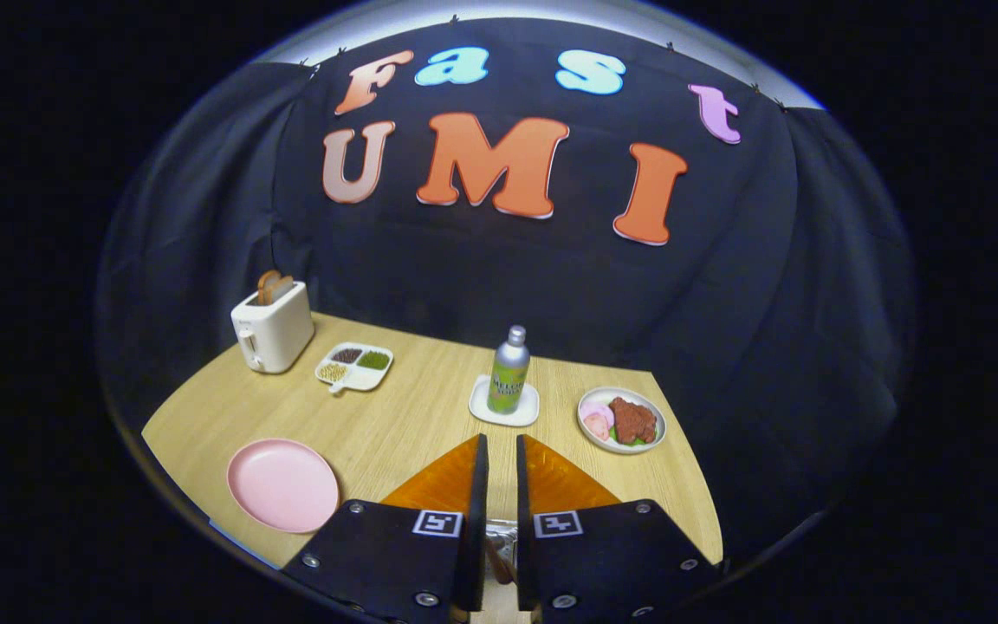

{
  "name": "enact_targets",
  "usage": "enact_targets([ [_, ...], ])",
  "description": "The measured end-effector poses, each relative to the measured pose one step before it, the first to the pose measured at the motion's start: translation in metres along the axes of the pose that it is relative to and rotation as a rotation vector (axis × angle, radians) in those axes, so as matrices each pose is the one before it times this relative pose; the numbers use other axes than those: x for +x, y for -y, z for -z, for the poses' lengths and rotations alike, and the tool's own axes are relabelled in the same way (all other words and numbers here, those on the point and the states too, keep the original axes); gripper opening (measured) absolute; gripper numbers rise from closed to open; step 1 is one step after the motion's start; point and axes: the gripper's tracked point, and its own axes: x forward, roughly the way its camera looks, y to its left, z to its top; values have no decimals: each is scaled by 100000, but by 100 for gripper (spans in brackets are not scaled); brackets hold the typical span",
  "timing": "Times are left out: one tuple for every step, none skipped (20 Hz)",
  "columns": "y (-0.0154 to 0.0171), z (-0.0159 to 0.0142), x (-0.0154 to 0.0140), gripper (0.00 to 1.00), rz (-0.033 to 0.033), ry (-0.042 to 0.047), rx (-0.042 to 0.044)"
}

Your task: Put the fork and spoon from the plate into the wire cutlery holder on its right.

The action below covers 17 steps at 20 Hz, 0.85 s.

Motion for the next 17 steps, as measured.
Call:
enact_targets([
  [13,-1437,-385,21,678,4567,296],
  [19,-1472,-369,23,352,4115,211],
  [144,-1379,-424,26,322,3757,266],
  [65,-1435,-382,30,-26,3142,420],
  [182,-1497,-311,35,589,3378,677],
  [114,-1544,-287,38,-8,3421,588],
  [42,-1141,-198,45,190,2580,38],
  [193,-1023,-139,50,754,2296,-435],
  [351,-1180,-166,62,1113,2538,-324],
  [156,-1132,-171,67,598,2733,25],
  [89,-877,-237,74,207,2379,155],
  [74,-882,-197,76,376,2087,156],
  [43,-863,-107,80,295,1942,59],
  [161,-769,25,81,693,1936,27],
  [208,-665,-191,82,642,1808,251],
  [6,-858,-51,84,335,2284,803],
  [-34,-815,-67,85,328,2366,853],
])
